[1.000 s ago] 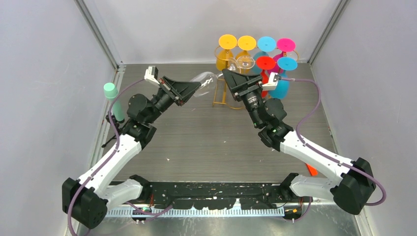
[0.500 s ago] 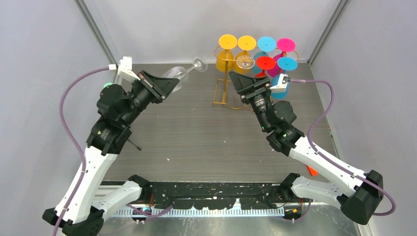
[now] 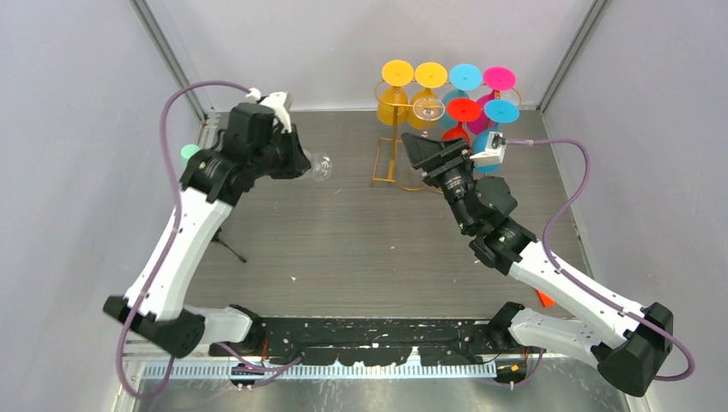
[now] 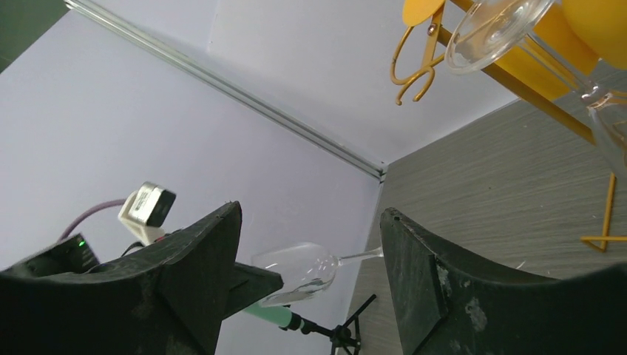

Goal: Take the wine glass off the wine glass rack

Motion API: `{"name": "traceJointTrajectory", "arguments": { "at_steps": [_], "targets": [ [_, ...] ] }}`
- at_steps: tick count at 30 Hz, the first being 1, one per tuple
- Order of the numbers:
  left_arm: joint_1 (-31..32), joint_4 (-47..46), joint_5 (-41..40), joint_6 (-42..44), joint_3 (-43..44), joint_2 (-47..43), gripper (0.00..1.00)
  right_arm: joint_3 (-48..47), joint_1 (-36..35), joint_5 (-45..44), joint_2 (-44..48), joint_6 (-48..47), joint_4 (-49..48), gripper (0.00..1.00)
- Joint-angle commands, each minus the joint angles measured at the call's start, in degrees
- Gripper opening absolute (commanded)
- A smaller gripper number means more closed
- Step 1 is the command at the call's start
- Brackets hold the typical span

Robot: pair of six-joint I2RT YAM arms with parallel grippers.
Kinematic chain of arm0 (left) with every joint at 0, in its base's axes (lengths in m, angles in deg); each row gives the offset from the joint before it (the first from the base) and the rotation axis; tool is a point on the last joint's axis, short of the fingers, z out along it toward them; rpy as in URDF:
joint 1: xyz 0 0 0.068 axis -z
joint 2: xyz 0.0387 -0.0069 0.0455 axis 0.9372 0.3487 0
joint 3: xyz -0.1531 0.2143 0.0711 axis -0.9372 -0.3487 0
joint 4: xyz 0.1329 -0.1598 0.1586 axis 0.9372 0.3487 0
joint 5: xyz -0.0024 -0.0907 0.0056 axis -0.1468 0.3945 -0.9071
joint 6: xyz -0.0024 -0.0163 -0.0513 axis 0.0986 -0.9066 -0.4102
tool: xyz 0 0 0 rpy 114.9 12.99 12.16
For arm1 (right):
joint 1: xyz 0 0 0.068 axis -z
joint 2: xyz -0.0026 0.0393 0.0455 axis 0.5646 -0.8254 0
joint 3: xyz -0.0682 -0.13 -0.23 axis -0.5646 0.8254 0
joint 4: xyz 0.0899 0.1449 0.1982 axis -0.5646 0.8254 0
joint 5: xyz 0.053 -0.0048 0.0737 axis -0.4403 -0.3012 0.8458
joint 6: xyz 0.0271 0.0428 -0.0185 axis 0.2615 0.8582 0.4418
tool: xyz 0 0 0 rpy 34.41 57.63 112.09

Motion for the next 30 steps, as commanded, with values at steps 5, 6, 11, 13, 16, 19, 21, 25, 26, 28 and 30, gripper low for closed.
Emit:
{"name": "traceJointTrajectory", "arguments": {
  "at_steps": [5, 6, 11, 13, 16, 19, 21, 25, 26, 28, 30],
  "targets": [
    [0.5, 10.6, -11.8, 10.3, 15.5, 19.6, 0.00, -1.2, -0.2, -2.4, 3.6, -4.1, 6.9, 0.71],
    [0.4, 11.4, -12.2, 10.8, 17.6, 22.6, 0.00, -1.7, -0.2, -2.2, 4.3, -5.7, 7.9, 0.69],
    [0.4, 13.6, -11.1, 11.8, 28.9, 35.4, 0.00, -5.9, -0.2, -2.8, 5.7, -12.4, 16.5, 0.66],
    [0.2, 15.2, -11.3, 12.5, 33.2, 40.0, 0.00, -7.5, -0.2, -3.1, 6.1, -15.1, 19.1, 0.66],
    [-0.7, 18.4, -11.7, 12.2, 40.1, 46.4, 0.00, -8.8, -0.2, -3.8, 6.6, -18.7, 22.2, 0.66],
    [-2.0, 18.2, -10.5, 12.2, 43.3, 50.7, 0.00, -9.4, -0.2, -5.4, 7.3, -20.7, 25.1, 0.66],
    [-3.9, 18.0, -8.6, 11.5, 44.2, 52.4, 0.00, -9.4, -0.2, -7.2, 8.0, -21.7, 26.2, 0.66],
    [-6.1, 17.2, -8.4, 10.6, 43.2, 53.1, 0.00, -9.5, -0.2, -9.0, 8.7, -22.9, 28.1, 0.67],
    [-6.6, 16.9, -7.9, 10.5, 42.9, 53.0, 0.00, -9.5, -0.2, -9.3, 8.8, -23.2, 28.6, 0.67],
    [-7.4, 17.0, -7.4, 10.4, 42.6, 53.1, 0.00, -9.5, -0.2, -9.9, 9.0, -23.4, 28.8, 0.67],
    [-7.9, 16.7, -7.2, 10.0, 41.9, 53.1, 0.00, -9.5, -0.2, -9.9, 8.9, -23.5, 28.9, 0.67]
  ]
}}
